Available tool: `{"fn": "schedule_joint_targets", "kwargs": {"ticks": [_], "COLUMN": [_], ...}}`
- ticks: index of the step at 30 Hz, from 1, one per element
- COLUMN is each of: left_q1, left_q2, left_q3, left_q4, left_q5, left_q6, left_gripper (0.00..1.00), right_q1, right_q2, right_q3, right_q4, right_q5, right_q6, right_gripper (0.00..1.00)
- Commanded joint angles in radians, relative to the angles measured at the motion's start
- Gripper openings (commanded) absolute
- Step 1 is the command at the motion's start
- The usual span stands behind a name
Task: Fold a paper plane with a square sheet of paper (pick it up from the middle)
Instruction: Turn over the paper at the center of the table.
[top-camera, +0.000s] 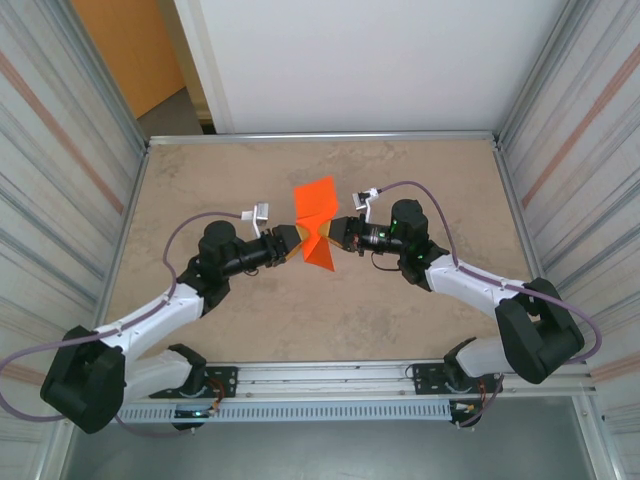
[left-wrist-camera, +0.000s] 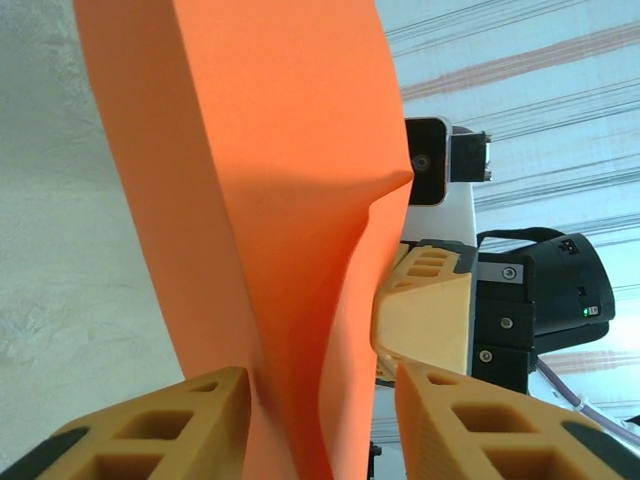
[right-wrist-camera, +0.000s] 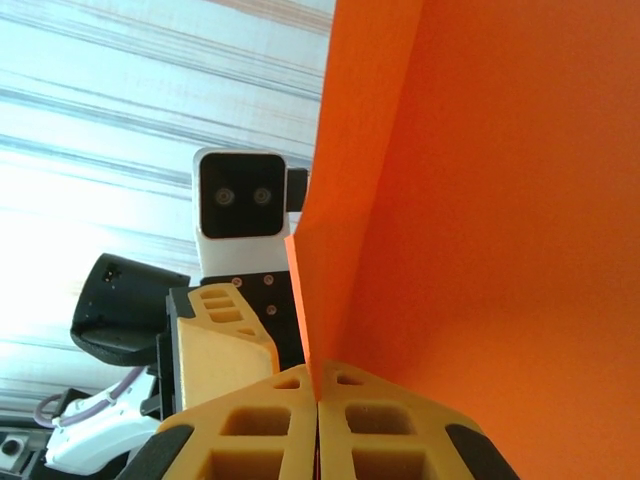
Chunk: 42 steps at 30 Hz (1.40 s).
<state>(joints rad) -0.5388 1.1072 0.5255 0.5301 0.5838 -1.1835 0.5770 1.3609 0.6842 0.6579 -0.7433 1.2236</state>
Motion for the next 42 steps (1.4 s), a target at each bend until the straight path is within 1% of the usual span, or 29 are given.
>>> {"fn": "schedule_joint_targets", "kwargs": {"ticks": [1,7,10,14,16,19,21,23,27,30,32,33,35,38,40,42], "left_q1": [-0.007,-0.007,-0.007,0.002,0.007,0.015,0.02,0.022,0.021,0.017,0.002,-0.011,-0.072,-0.157,-0.194,-0.23], "left_q2": [-0.023,0.015,0.027,0.044,0.05,0.056,0.054,0.049,0.043,0.049,0.073,0.088,0.144,0.262,0.359,0.452], "left_q3": [0.011,0.023,0.028,0.039,0.048,0.064,0.083,0.128,0.259,0.347,0.428,0.469,0.562,0.683,0.748,0.819], "left_q4": [0.041,0.068,0.059,0.042,0.006,-0.086,-0.179,-0.339,-0.713,-0.93,-1.095,-1.161,-1.306,-1.459,-1.528,-1.596], "left_q5": [0.006,0.035,0.038,0.049,0.052,0.044,0.03,-0.007,-0.159,-0.312,-0.451,-0.516,-0.689,-0.902,-1.008,-1.089], "left_q6": [0.011,0.015,0.031,0.055,0.084,0.157,0.226,0.32,0.535,0.662,0.727,0.749,0.797,0.832,0.828,0.808], "left_gripper": [0.39,0.24,0.16,0.09,0.07,0.07,0.07,0.07,0.06,0.06,0.05,0.05,0.05,0.05,0.03,0.03], "right_q1": [0.001,-0.002,-0.005,-0.015,-0.027,-0.064,-0.095,-0.126,-0.15,-0.149,-0.147,-0.146,-0.146,-0.149,-0.17,-0.21], "right_q2": [0.003,-0.012,-0.026,-0.059,-0.084,-0.139,-0.181,-0.218,-0.255,-0.264,-0.271,-0.276,-0.29,-0.309,-0.312,-0.304], "right_q3": [0.019,0.005,0.008,0.011,0.012,0.018,0.024,0.045,0.126,0.168,0.182,0.187,0.181,0.179,0.21,0.274], "right_q4": [0.009,-0.028,-0.101,-0.244,-0.333,-0.504,-0.618,-0.738,-0.957,-1.058,-1.101,-1.11,-1.122,-1.13,-1.155,-1.216], "right_q5": [-0.031,-0.028,-0.01,0.035,0.074,0.152,0.222,0.295,0.455,0.555,0.6,0.611,0.627,0.645,0.648,0.653], "right_q6": [0.008,-0.019,-0.043,-0.13,-0.165,-0.225,-0.263,-0.3,-0.373,-0.402,-0.401,-0.4,-0.394,-0.396,-0.43,-0.471], "right_gripper": [0.09,0.11,0.16,0.29,0.34,0.44,0.49,0.53,0.58,0.59,0.59,0.59,0.6,0.61,0.62,0.62]}}
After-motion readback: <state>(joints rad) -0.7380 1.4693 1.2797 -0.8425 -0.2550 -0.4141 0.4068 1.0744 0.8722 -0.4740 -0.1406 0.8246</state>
